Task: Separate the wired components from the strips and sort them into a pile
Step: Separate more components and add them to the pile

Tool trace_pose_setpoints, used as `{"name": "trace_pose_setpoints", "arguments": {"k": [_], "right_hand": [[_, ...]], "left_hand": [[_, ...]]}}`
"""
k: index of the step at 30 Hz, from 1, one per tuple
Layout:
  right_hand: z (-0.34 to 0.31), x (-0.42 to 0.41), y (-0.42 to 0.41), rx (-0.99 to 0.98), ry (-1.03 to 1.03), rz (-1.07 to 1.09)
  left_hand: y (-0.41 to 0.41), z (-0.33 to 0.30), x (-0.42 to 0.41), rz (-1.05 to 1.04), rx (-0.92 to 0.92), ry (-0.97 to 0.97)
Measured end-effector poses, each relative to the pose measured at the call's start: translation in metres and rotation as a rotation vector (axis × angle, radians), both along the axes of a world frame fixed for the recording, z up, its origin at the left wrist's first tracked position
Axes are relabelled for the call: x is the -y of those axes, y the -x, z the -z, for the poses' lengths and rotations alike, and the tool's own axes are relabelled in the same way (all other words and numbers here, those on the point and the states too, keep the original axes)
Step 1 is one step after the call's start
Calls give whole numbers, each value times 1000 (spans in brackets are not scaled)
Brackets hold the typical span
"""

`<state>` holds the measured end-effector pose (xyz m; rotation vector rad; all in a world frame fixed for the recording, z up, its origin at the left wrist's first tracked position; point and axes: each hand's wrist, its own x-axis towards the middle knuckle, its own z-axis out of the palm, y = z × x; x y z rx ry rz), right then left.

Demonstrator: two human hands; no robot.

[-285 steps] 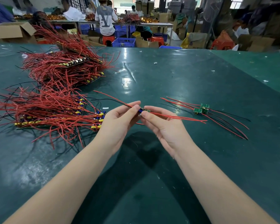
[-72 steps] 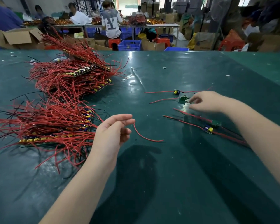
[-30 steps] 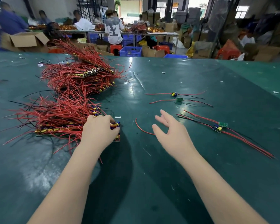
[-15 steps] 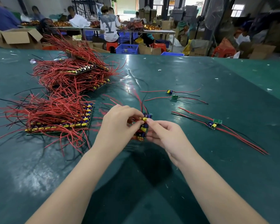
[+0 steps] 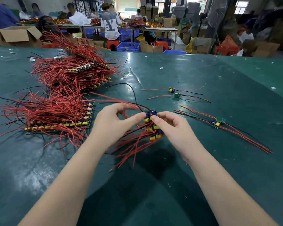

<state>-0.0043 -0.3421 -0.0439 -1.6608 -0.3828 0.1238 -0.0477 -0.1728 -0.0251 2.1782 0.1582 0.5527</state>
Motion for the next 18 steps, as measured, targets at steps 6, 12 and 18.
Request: {"name": "trace_pose_setpoints", "arguments": {"k": [6,12,18], "right_hand": [[-2,2,1,23,16,-76],[-3,5,-1,-51,-18,-101],[-6,7,1,-69,-75,-143]], "left_hand": [[2,1,7,257,-55,300],[3,2,9,274,-86,496],[4,1,9,277,-165,591]]}}
